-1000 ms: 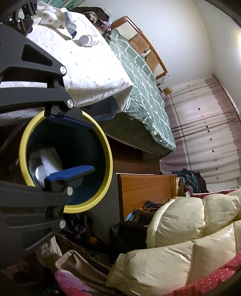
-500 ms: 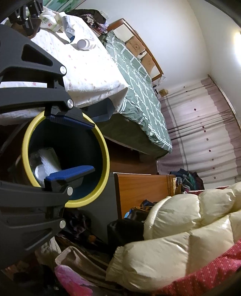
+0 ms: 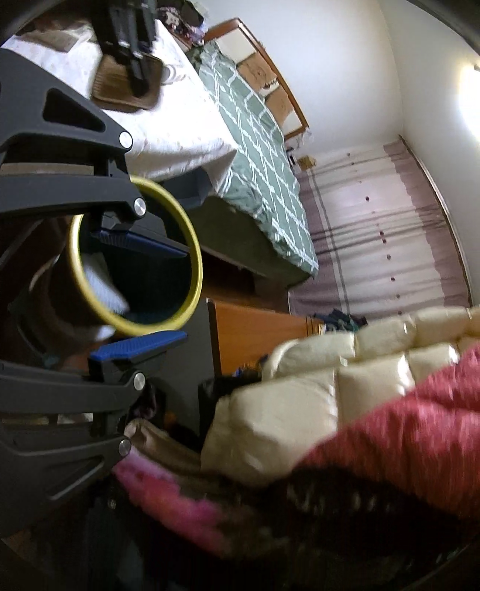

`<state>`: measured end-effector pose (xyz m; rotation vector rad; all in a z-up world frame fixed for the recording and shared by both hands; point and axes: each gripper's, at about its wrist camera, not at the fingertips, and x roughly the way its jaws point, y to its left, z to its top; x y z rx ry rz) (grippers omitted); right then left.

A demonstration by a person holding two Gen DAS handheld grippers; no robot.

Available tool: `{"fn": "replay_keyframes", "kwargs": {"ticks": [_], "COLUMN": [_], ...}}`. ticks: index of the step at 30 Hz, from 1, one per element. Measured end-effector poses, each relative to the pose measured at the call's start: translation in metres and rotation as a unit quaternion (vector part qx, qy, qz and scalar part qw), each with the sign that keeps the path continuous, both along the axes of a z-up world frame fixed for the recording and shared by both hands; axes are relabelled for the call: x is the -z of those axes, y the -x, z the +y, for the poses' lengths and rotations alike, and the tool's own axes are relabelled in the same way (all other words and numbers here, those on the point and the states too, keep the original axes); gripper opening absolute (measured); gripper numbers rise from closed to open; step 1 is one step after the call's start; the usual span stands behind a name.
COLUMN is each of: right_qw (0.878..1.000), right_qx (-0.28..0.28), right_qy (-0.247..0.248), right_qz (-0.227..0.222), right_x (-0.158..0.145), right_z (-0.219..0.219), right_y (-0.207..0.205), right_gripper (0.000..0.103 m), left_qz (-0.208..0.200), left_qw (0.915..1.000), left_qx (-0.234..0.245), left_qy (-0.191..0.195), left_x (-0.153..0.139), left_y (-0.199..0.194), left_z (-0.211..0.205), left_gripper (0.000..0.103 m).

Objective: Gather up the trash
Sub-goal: 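Carry the brown tray to the yellow bin and release it with the left tool, then move the right tool back over the table toward the tube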

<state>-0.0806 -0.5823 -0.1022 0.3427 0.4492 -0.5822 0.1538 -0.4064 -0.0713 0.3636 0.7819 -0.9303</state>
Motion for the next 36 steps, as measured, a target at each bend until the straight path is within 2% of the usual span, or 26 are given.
{"fn": "replay_keyframes", "kwargs": {"ticks": [6,11,12,13,14,15,18,21,27,31,36], "right_qw": [0.999,0.999,0.999,0.999,0.999,0.999,0.998,0.999,0.999,0.999,0.999], "right_qx": [0.026,0.034,0.036,0.036,0.037,0.037,0.036,0.033,0.024,0.017,-0.006], "right_qy": [0.006,0.000,-0.001,-0.003,-0.006,-0.006,-0.008,-0.006,0.003,0.007,0.015], "right_qz": [0.019,0.033,0.035,0.037,0.038,0.039,0.042,0.039,0.036,0.037,0.044], "right_x": [0.008,0.018,0.020,0.021,0.022,0.023,0.024,0.022,0.016,0.013,0.008], "right_z": [-0.008,-0.013,-0.016,-0.016,-0.017,-0.018,-0.017,-0.013,0.000,0.008,0.027], "right_y": [0.026,0.036,0.037,0.038,0.038,0.037,0.035,0.033,0.032,0.031,0.021], "right_gripper": [0.040,0.040,0.040,0.040,0.040,0.040,0.040,0.040,0.040,0.040,0.040], "left_qz": [0.008,0.019,0.022,0.025,0.024,0.019,0.016,0.024,0.009,0.004,-0.006], "left_qw": [0.9995,0.9981,0.9979,0.9975,0.9975,0.9978,0.9974,0.9977,0.9993,0.9998,0.9979], "left_qx": [0.028,0.039,0.037,0.034,0.029,0.024,0.021,0.011,-0.004,-0.020,-0.057], "left_qy": [-0.011,-0.043,-0.049,-0.057,-0.059,-0.059,-0.067,-0.063,-0.035,-0.004,0.032], "left_x": [0.012,0.041,0.047,0.054,0.058,0.061,0.069,0.069,0.041,0.015,-0.012], "left_y": [-0.004,-0.007,-0.010,-0.012,-0.013,-0.013,-0.017,-0.023,-0.014,-0.001,0.013], "left_z": [-0.073,-0.119,-0.123,-0.129,-0.132,-0.134,-0.136,-0.128,-0.090,-0.047,0.028], "left_gripper": [0.024,0.024,0.032,0.045,0.069,0.073,0.077,0.078,0.083,0.087,0.092]}}
